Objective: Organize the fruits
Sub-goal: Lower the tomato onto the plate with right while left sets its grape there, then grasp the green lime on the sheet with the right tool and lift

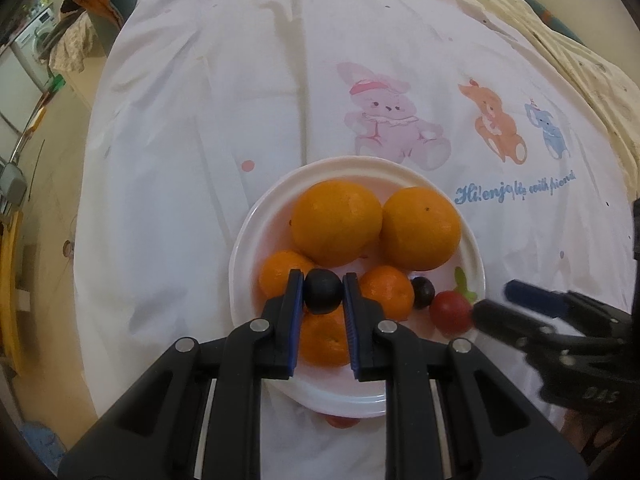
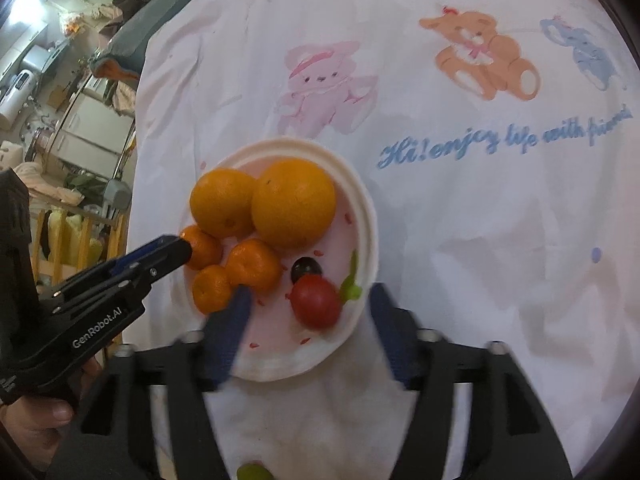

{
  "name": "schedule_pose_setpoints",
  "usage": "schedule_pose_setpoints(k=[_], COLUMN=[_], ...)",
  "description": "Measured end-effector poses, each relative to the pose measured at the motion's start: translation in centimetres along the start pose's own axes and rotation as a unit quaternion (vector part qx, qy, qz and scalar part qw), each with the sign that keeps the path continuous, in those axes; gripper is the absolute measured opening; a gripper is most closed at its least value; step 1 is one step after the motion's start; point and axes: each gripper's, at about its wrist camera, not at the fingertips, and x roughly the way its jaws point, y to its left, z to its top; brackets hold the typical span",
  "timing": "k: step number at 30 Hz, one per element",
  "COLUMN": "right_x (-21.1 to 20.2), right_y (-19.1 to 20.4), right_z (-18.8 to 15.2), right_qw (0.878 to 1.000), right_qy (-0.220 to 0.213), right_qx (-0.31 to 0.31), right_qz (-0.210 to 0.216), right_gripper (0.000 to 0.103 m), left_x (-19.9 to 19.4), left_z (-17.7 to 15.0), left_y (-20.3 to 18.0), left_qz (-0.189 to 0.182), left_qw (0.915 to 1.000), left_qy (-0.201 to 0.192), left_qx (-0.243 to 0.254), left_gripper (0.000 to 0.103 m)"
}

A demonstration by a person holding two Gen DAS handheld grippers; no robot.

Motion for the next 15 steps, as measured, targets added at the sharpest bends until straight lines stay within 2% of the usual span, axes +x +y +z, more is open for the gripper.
schedule_pose_setpoints(k=[6, 8, 10, 15], right_x=[-1.1, -1.5, -1.9, -2.5], right_y=[-0.6, -0.7, -0.8, -0.9], right_z=[0.0, 0.0, 0.0, -0.2], right_qw=[1.000, 1.000, 1.000, 0.999], right_qy=[-0.012, -0.016, -0.020, -0.027], right_qx=[0.010, 0.012, 0.015, 0.018], right_qz=[-0.008, -0.008, -0.007, -0.005], right_gripper=[0.069, 0.069, 0.069, 0.069], left_x=[0.0, -0.2, -0.6, -1.1], left_z=[-0.1, -0.1, -0.1, -0.1], left_y=[0.3, 0.3, 0.3, 0.4], left_qz=[-0.001, 0.001, 0.004, 0.002], left_qw=[1.0000, 1.0000, 0.9999, 0.9998], left_qy=[0.006, 0.000, -0.011, -0.015], left_qx=[-0.005, -0.005, -0.008, -0.011], left_gripper=[0.018, 0.038, 0.053, 0.075])
